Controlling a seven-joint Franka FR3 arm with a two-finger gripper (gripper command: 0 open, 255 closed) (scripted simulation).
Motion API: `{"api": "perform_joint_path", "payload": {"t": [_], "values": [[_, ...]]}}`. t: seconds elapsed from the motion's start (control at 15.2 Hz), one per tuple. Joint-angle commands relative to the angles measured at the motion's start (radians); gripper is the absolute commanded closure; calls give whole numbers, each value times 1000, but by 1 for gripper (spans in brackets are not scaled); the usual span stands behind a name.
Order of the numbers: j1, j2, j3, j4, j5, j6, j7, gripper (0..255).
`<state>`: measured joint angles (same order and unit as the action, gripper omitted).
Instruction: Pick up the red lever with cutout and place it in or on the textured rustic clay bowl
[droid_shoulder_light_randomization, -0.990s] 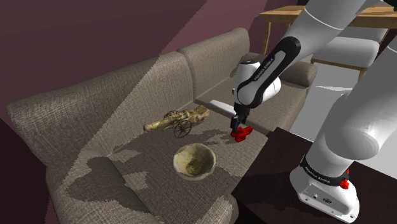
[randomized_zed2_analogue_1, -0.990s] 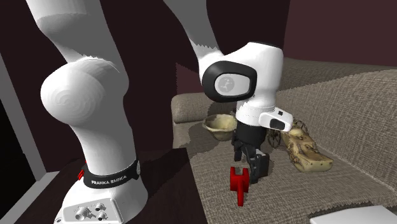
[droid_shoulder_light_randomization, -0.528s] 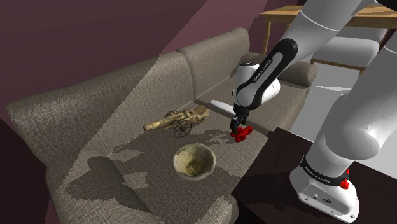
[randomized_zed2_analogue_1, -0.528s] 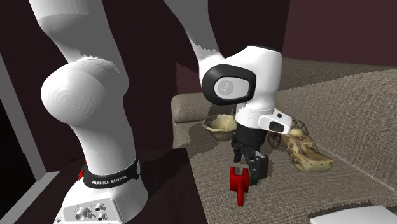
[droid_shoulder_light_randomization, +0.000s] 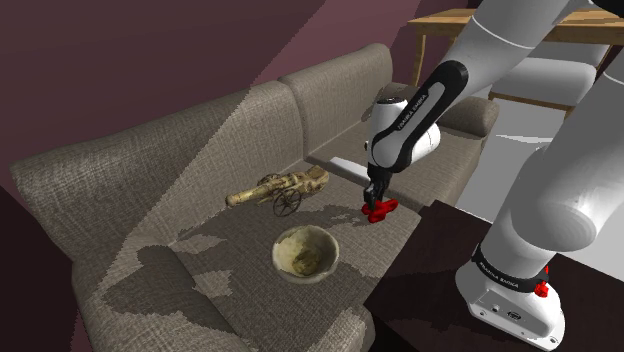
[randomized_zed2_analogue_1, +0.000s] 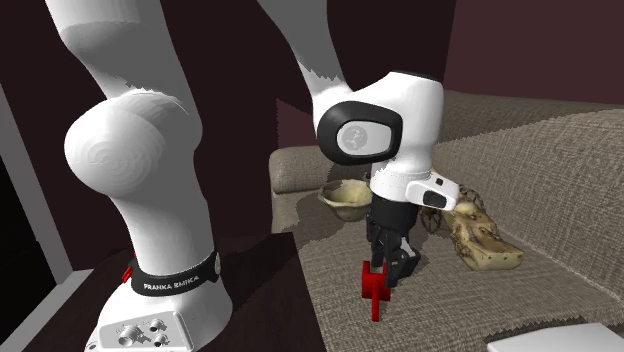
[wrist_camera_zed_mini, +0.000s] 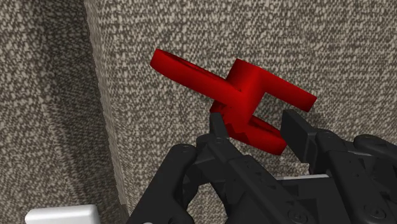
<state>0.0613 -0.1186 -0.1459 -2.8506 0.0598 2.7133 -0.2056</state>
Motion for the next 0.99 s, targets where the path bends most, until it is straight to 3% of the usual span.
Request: {"api": "perform_joint_path", "payload": {"t": [0.0,0.13,0.92], "values": [[0,0,0,0,0,0,0,255],[0,0,0,0,0,0,0,255],[-28,-208,16,25,-59,-231,49,255]]}}
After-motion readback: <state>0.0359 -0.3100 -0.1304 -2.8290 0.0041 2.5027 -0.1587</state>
